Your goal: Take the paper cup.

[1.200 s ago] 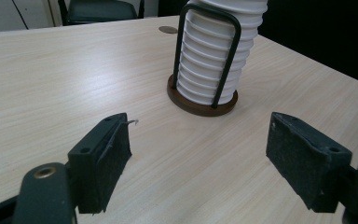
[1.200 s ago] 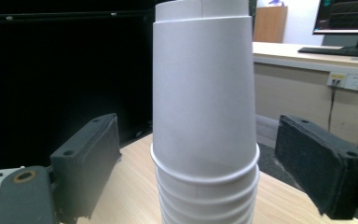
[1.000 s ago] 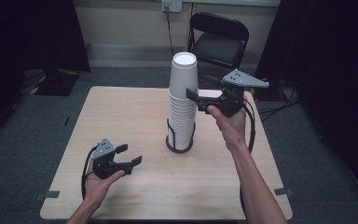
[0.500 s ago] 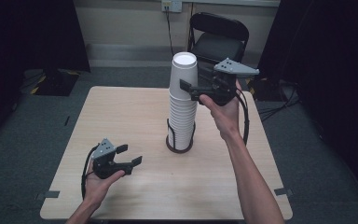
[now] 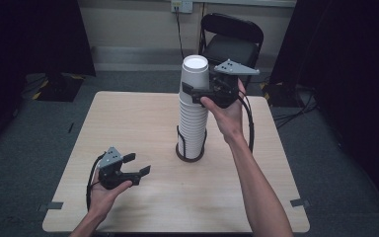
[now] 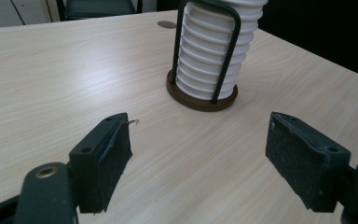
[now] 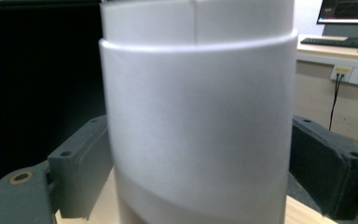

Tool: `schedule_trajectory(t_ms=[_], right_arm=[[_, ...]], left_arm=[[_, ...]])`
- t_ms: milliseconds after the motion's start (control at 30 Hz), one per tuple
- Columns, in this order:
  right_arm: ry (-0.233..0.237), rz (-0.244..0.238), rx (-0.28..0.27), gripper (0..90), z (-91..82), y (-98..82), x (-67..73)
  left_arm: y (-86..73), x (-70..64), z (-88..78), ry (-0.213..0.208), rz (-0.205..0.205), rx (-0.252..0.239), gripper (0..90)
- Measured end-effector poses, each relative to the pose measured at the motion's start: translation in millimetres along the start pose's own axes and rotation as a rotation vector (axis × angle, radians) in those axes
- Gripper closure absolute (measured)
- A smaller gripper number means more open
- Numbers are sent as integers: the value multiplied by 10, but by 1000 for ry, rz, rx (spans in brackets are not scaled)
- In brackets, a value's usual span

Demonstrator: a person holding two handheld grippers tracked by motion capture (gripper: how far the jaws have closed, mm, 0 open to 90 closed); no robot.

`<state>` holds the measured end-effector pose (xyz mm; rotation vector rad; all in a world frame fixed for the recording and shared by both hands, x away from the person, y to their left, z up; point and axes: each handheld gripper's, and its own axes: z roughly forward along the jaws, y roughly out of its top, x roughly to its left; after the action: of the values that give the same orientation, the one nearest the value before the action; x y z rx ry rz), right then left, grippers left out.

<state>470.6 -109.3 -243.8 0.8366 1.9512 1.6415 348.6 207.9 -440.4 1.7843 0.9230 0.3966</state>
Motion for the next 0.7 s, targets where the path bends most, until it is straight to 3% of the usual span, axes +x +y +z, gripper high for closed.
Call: schedule_trajectory(t_ms=[467, 700], right_arm=[[-20, -9, 45, 119, 133, -85, 16], [-4, -2, 50, 130, 118, -73, -9]], left_arm=[[-1, -21, 15, -7, 15, 10, 226], [-2, -16, 19, -7, 15, 13, 225]])
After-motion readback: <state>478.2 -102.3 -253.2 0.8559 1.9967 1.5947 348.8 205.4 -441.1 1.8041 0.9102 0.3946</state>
